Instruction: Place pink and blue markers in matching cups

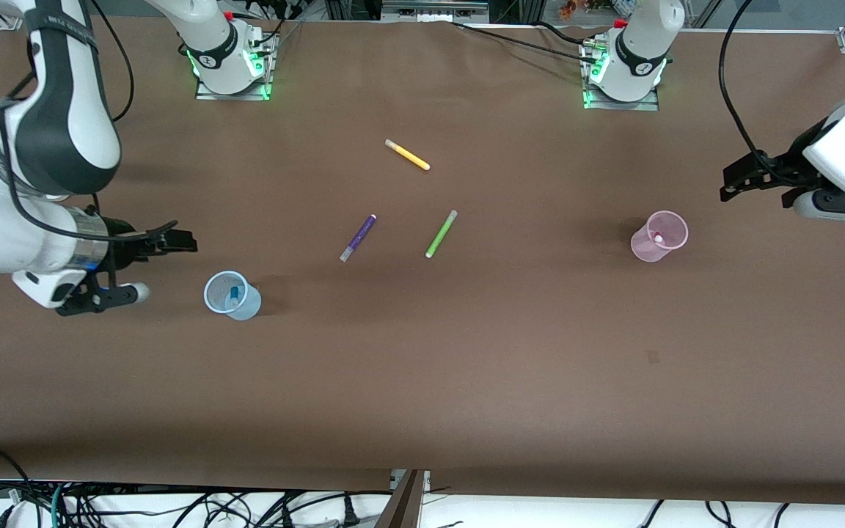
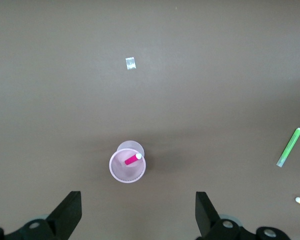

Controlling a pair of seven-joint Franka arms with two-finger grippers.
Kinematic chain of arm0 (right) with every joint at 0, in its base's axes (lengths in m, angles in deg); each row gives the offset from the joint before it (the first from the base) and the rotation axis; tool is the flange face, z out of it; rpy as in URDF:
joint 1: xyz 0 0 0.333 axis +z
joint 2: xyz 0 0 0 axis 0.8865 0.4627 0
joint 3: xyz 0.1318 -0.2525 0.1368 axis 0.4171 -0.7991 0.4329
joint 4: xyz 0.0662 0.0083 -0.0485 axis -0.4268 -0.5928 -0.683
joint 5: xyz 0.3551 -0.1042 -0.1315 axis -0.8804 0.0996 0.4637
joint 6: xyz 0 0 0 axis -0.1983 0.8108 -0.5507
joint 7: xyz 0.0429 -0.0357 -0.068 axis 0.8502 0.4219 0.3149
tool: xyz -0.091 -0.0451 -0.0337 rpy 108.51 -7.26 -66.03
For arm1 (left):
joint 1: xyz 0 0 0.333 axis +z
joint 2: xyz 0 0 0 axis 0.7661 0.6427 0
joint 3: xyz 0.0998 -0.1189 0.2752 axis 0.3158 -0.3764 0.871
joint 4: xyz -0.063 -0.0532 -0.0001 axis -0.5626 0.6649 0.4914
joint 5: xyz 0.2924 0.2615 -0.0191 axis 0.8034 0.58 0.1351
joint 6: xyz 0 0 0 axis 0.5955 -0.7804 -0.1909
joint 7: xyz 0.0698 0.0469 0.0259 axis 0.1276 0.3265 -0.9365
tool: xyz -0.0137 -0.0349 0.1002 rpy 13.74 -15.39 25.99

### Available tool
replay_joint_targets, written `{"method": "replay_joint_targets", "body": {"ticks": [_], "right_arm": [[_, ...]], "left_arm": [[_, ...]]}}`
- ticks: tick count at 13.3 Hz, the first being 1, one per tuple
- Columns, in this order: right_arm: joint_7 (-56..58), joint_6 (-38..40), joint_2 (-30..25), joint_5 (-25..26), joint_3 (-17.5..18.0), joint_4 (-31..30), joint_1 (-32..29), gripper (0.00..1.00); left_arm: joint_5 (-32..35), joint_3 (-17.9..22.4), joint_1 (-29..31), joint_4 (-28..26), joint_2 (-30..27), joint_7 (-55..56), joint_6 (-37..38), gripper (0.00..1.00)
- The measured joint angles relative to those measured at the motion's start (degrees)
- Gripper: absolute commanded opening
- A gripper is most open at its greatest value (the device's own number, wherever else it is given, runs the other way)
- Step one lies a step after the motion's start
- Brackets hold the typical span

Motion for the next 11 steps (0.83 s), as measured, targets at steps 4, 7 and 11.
{"method": "replay_joint_targets", "body": {"ticks": [4, 7, 11], "right_arm": [[-4.7, 5.4, -3.4, 2.3, 0.1, 3.4, 0.0, 1.0], [-4.8, 5.7, -9.6, 5.3, 0.2, -0.6, -0.5, 1.0], [-5.0, 5.5, -19.5, 5.7, 0.1, -7.6, -3.7, 1.0]], "left_arm": [[0.0, 0.2, 0.5, 2.6, 1.9, 0.0, 0.6, 1.0], [0.0, 0.2, 0.5, 2.8, 2.1, 0.0, 0.7, 1.0], [0.0, 0.2, 0.6, 2.9, 2.1, 0.0, 0.9, 1.0]]}}
